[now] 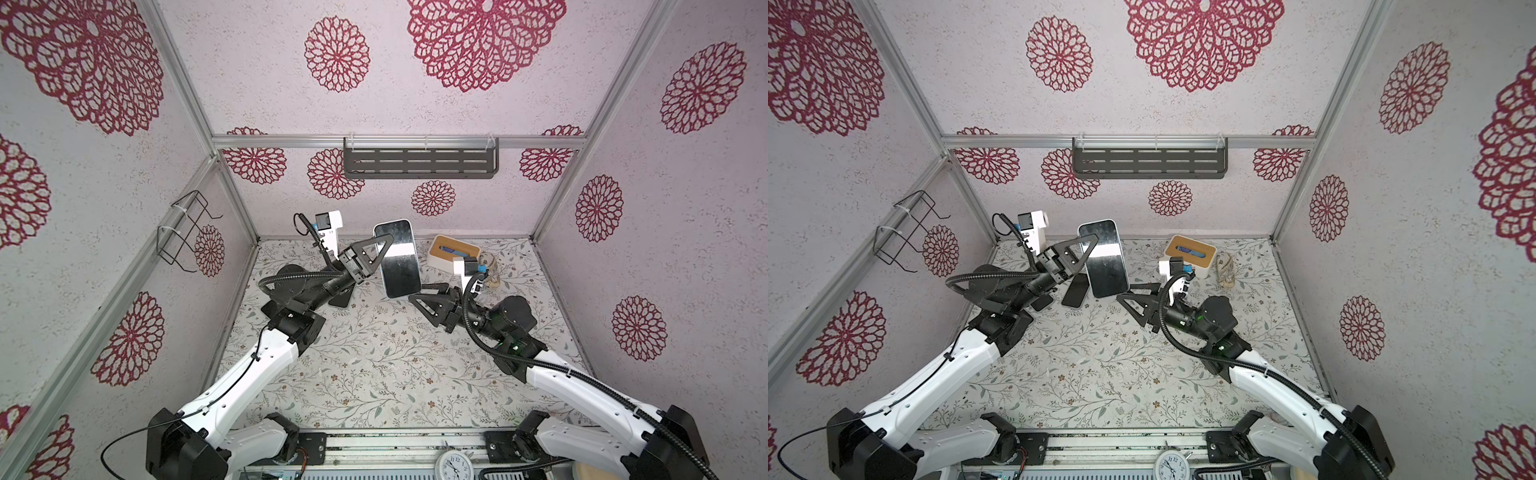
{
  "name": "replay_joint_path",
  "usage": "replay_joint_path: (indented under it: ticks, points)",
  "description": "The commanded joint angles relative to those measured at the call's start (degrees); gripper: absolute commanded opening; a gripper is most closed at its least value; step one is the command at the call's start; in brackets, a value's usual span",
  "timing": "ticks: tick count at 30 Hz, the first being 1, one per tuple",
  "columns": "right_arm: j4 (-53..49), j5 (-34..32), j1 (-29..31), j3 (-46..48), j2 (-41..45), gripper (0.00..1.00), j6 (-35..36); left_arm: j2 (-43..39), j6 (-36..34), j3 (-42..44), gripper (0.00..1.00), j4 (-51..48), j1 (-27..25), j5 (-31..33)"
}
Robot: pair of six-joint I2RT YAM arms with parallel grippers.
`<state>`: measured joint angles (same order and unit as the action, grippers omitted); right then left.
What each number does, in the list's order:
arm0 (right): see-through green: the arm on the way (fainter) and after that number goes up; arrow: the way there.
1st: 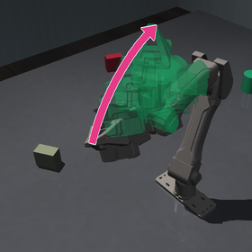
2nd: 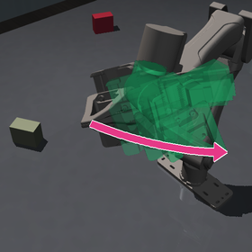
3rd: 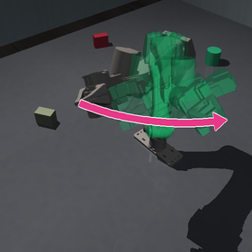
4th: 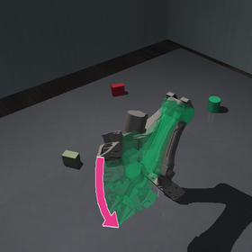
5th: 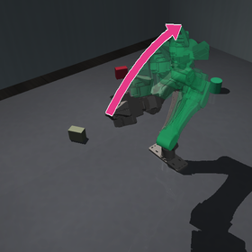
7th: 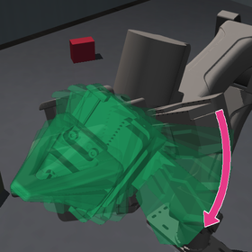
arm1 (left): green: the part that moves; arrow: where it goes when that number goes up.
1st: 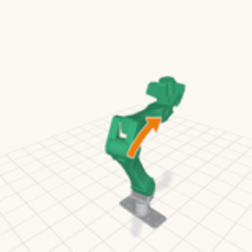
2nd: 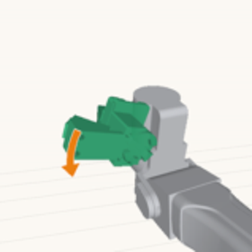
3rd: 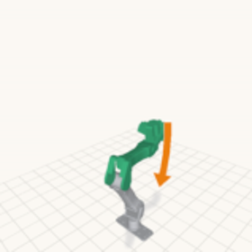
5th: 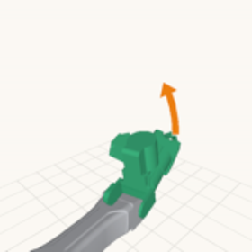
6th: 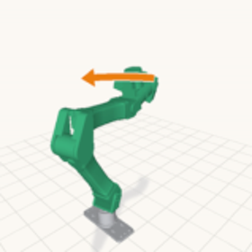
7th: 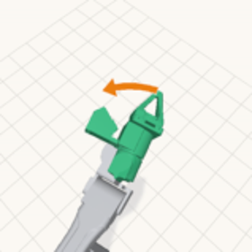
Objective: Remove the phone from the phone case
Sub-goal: 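Close the right gripper on the case's lower edge while the left holds the phone, then pull the blue phone out with the left gripper while the right holds the case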
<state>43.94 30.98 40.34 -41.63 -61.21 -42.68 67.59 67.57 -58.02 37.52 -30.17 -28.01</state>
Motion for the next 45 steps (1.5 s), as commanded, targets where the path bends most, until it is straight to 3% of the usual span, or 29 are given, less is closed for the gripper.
replay_joint_path:
  ticks: [1, 11, 16, 18, 21, 24, 25, 33, 40, 45]
  points:
    - [5.1, -0.7, -1.8, -0.9, -0.6, 0.50, -2.5, 0.2, 0.8, 0.5, 0.00, 4.0, -1.2, -2.5]
    - [5.6, 2.1, -3.1, -2.5, -0.9, 0.45, -3.8, 0.3, 0.1, 1.6, 0.00, -0.1, -1.8, -2.1]
    - [8.7, 4.9, -3.0, -0.4, -1.3, 0.29, -9.0, 1.1, -0.2, 3.0, 0.00, -1.0, -1.8, -0.6]
    - [10.0, 6.1, -2.9, 0.8, -1.0, 0.16, -11.1, 1.9, -0.2, 3.1, 0.00, -1.0, -1.8, -0.4]
    - [6.6, 5.4, -3.0, 2.3, 1.5, 0.05, -10.7, 3.5, -0.3, 3.5, 0.00, -2.0, -1.8, -0.2]
    - [0.7, 2.8, -2.9, 4.4, 4.8, 0.00, -9.5, 4.5, -1.4, 4.8, 0.00, -5.3, -1.8, 2.0]
    - [-1.7, 1.9, -2.9, 4.9, 5.6, 0.00, -9.1, 4.9, -1.9, 5.1, 0.04, -6.9, -2.0, 2.6]
    - [-13.5, -5.2, -2.6, 12.0, 10.6, 0.00, -10.2, 10.5, -5.3, 9.4, 0.66, -9.6, -6.2, 8.5]
    - [-13.1, -9.6, -2.4, 19.8, 10.2, 0.00, -14.7, 17.3, -7.6, 11.0, 0.78, -8.8, -9.9, 11.2]
    - [-15.7, -13.3, -2.4, 23.4, 10.8, 0.00, -15.3, 16.1, -12.9, 13.0, 0.91, -16.3, -10.4, 18.8]
